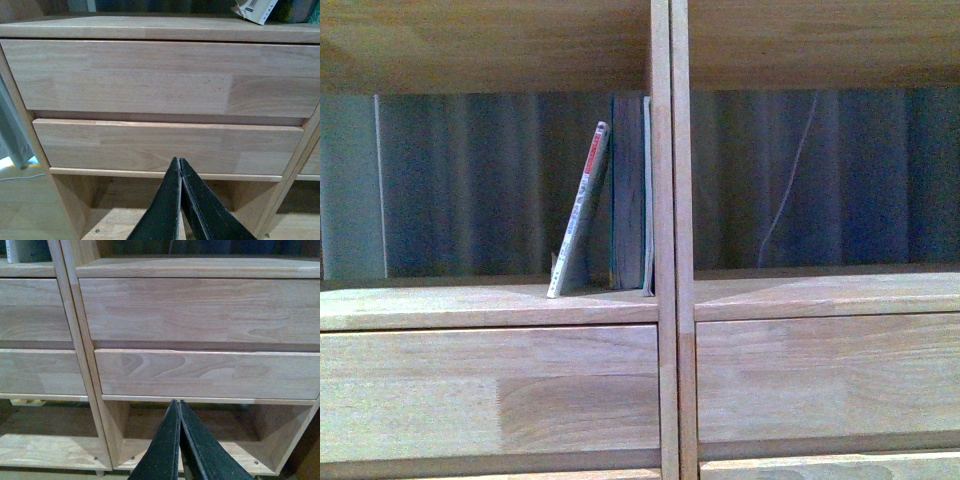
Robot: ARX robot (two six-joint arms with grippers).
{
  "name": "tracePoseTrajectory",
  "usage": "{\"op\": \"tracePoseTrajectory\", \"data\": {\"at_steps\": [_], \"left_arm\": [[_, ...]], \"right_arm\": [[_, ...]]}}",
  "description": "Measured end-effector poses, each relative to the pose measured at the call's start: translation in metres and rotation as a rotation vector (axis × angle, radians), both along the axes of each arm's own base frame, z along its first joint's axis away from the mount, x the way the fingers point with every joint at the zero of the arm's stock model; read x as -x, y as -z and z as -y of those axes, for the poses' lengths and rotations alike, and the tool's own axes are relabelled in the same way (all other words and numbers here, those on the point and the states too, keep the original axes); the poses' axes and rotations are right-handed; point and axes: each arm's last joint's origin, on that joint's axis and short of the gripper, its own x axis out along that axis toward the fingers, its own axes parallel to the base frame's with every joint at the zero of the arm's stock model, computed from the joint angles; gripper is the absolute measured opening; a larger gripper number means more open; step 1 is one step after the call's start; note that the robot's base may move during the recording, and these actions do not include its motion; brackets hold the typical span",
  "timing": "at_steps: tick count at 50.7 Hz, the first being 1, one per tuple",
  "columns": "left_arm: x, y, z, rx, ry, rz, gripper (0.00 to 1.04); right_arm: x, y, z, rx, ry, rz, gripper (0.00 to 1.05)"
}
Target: Organize books on shelf
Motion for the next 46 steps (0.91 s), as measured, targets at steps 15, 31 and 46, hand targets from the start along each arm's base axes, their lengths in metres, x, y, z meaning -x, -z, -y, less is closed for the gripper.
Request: {"op": "tracePoseTrajectory", "data": {"at_steps": [15, 31, 46], "left_arm": [[0.017, 0.013, 0.0, 0.0, 0.0, -0.001, 0.03], [0.03, 0.022, 0.0, 0.0, 0.0, 0.016, 0.03], [0.036, 0.023, 0.0, 0.0, -0.001, 0.014, 0.03]], "right_arm": [[0.0, 0.013, 0.0, 0.0, 0.001, 0.003, 0.03], [0.001, 0.025, 0.0, 0.0, 0.0, 0.013, 0.03], [0.001, 0.025, 0.0, 0.0, 0.0, 0.014, 0.03]]}}
